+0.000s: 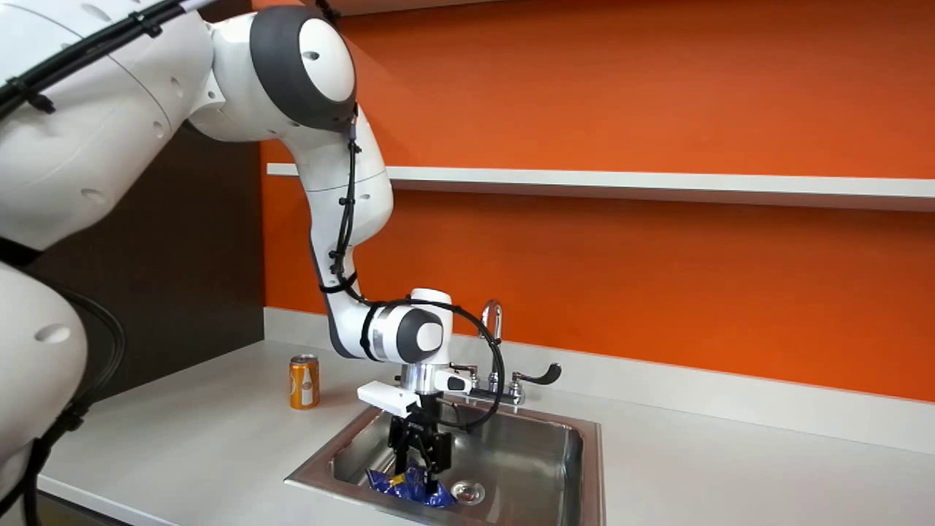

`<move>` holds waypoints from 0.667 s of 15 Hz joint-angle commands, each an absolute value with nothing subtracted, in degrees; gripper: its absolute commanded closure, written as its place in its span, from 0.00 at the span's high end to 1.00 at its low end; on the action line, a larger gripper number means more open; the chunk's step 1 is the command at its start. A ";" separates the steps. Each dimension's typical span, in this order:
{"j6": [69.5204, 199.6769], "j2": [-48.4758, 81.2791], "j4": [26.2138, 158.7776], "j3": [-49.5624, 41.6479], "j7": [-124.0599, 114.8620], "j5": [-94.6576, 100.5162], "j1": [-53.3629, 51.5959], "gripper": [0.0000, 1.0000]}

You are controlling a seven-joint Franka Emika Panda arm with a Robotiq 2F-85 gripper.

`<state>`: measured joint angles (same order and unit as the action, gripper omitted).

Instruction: Remove the packet of doritos from the sink and place it on the counter top

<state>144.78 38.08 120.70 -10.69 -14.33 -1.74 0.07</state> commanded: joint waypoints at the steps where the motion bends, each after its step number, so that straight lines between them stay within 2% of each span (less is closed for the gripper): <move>1: 144.50 39.05 119.19 -11.54 -16.50 -0.25 -0.84 0.65; 8: 144.28 39.41 117.99 -11.96 -16.57 0.19 -1.23 0.11; 10: 144.25 39.42 117.73 -12.09 -16.62 0.30 -1.35 0.00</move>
<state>144.78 39.03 118.89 -11.21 -14.46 -1.45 -0.41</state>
